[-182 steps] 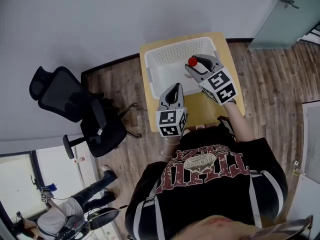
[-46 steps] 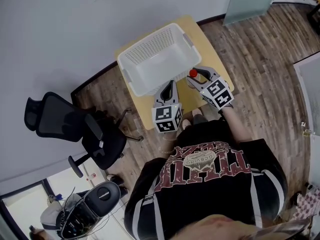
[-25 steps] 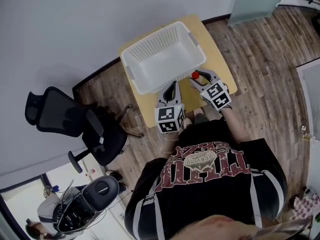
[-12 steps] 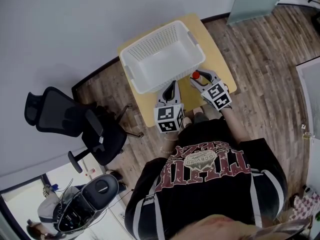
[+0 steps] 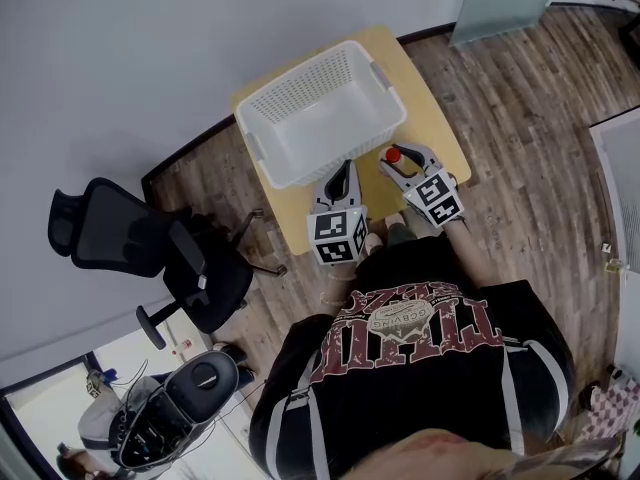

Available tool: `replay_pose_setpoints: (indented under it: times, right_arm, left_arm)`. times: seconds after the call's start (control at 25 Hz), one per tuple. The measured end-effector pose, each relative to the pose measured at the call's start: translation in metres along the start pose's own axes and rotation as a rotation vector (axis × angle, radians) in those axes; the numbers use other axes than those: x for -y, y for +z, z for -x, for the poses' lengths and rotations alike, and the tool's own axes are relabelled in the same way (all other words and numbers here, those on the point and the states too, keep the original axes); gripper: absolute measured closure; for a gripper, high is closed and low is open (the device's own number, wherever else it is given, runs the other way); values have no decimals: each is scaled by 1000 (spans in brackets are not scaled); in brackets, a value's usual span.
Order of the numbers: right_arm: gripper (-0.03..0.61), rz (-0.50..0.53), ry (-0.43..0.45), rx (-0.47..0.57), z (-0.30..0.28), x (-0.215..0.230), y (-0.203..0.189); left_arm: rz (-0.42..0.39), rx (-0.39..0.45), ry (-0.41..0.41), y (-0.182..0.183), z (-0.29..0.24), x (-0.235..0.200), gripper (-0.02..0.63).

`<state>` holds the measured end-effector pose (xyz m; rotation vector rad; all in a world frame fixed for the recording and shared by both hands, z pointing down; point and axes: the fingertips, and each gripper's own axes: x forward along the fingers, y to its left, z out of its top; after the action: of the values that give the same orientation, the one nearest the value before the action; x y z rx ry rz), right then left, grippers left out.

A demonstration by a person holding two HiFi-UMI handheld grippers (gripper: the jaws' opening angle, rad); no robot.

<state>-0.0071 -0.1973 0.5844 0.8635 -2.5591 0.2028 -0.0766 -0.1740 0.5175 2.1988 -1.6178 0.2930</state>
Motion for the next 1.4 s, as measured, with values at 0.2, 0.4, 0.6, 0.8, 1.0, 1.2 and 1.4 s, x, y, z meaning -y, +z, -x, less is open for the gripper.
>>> replay_pose_setpoints:
  times: [0.2, 0.4, 0.6, 0.8, 1.0, 1.2, 1.4]
  right_arm:
    - [411, -8, -8, 7, 1, 2, -2]
    - [411, -14, -10, 2, 3, 3, -3]
    - [411, -16, 6, 1, 2, 2, -2]
    - [411, -22, 8, 8, 4, 3, 0]
    - [411, -33, 8, 19, 7, 3, 5]
    - [411, -33, 4, 46, 11, 4, 16]
    - [411, -32, 1, 68, 17, 7, 24]
  left_arm:
    - [-5, -1, -12, 0, -3, 4, 586]
    - [-9, 3, -15, 1, -3, 6, 586]
    - [-8, 6, -10, 1, -3, 4, 586]
    - [-9, 6, -11, 1, -3, 6, 586]
    - [-10, 5, -11, 1, -4, 6, 586]
    - [-11, 7, -11, 1, -3, 6, 586]
    - [-14, 7, -11, 0, -4, 10, 586]
